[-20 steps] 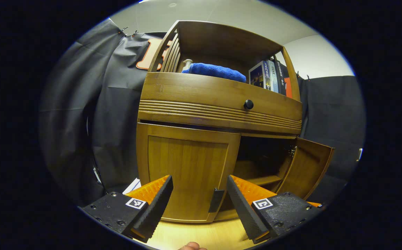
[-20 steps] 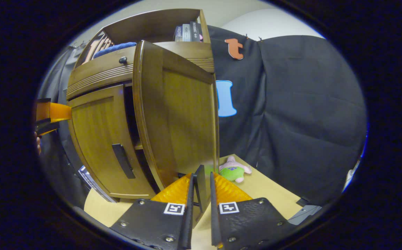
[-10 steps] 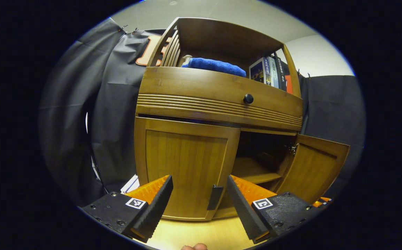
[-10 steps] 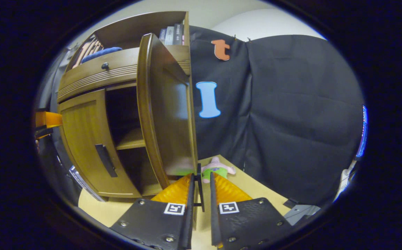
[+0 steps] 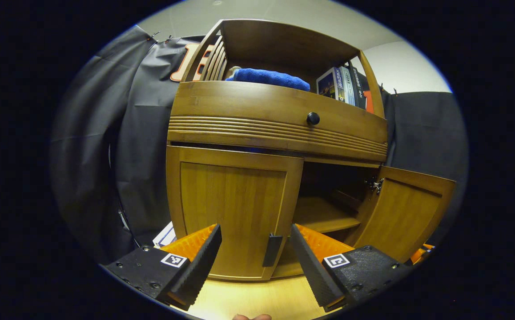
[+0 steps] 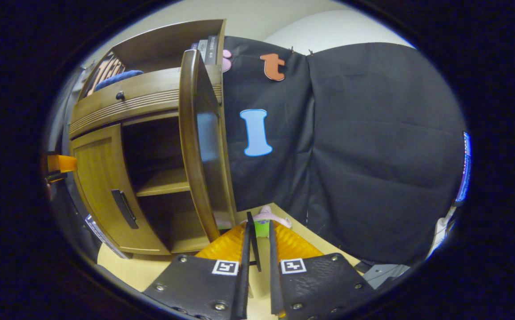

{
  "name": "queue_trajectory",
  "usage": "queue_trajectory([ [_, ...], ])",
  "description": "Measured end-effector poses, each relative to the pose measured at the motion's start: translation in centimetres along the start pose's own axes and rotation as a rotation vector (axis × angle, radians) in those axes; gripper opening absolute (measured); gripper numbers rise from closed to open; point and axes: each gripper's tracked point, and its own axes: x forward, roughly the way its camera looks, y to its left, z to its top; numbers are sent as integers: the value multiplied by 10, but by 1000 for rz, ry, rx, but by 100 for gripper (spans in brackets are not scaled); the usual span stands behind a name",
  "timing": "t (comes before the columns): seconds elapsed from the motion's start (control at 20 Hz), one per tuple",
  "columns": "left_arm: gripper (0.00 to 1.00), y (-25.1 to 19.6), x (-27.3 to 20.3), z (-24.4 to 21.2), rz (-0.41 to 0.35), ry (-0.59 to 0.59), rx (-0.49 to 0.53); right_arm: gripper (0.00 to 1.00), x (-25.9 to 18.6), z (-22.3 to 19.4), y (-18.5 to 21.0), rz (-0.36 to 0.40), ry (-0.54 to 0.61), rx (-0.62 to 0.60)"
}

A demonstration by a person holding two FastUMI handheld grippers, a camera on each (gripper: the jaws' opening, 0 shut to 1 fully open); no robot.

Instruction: Open the right door of the double-door shoe cabinet with the right hand, and open the left door with the left hand.

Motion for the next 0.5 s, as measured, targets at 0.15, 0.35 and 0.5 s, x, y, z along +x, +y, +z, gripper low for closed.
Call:
queue_trajectory([
  [0.15, 92, -5, 6, -3, -1, 9, 8, 20, 1, 2, -11, -15, -4, -4],
  [0.35, 92, -13, 13, -9, -7, 23, 9, 20, -1, 12, -33, -74, -32, -22],
  [0.5, 96, -20, 23, -17, -16, 39, 3, 20, -8, 27, -56, -132, -63, -32],
])
